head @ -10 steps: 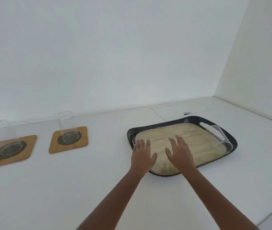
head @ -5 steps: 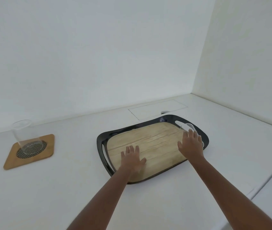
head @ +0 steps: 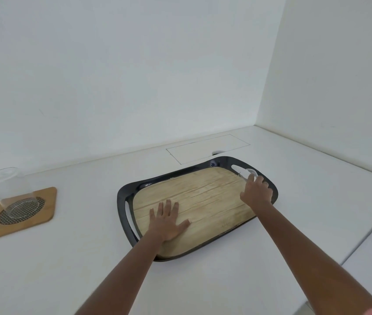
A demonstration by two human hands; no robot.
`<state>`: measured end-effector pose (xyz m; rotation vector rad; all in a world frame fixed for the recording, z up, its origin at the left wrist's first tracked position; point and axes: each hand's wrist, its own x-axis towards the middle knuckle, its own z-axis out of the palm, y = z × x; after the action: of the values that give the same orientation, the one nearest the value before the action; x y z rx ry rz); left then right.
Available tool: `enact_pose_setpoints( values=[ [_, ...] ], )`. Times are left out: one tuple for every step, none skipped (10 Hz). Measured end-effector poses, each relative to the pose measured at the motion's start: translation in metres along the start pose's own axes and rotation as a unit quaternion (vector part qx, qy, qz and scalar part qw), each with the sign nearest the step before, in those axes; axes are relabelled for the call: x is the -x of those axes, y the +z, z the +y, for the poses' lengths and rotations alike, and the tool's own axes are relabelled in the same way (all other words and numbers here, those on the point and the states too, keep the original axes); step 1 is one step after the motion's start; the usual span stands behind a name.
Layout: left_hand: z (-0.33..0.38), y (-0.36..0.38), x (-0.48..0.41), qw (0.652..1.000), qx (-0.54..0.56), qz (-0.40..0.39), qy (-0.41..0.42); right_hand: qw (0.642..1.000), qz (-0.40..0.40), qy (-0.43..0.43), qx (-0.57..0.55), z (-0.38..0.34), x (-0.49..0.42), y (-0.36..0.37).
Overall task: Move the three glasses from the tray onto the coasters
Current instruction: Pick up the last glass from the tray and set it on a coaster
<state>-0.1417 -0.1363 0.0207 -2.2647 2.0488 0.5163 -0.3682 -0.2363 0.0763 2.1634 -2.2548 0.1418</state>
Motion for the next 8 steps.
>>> enact_pose_setpoints(
  values=[
    [-0.003,0.000,-0.001,1.000,0.000,0.009,0.005,1.000,-0.020,0.016,-0.013,-0.001,-0.008,-0.002],
    [-0.003,0.000,-0.002,1.000,-0.004,0.019,0.005,0.999,-0.035,0.032,-0.015,-0.002,-0.014,-0.003],
    [-0.003,0.001,-0.001,1.000,-0.004,0.028,0.007,0.998,-0.045,0.046,-0.013,-0.002,-0.017,-0.003],
    [-0.003,0.001,-0.001,0.999,-0.003,0.030,0.009,0.996,-0.051,0.066,-0.023,-0.002,-0.018,-0.003],
    [-0.002,0.001,-0.002,1.000,0.007,0.027,0.008,0.996,-0.055,0.066,-0.034,-0.002,-0.019,-0.005],
    [-0.002,-0.001,-0.002,1.000,0.025,0.015,0.008,0.995,-0.060,0.057,-0.057,-0.003,-0.019,-0.006],
    [-0.002,-0.004,-0.002,0.999,0.044,0.007,0.006,0.991,-0.051,0.039,-0.120,-0.010,-0.018,-0.007],
    [-0.007,-0.008,0.001,0.996,0.086,0.013,0.002,0.977,-0.044,-0.003,-0.209,-0.025,-0.015,-0.011]
  ],
)
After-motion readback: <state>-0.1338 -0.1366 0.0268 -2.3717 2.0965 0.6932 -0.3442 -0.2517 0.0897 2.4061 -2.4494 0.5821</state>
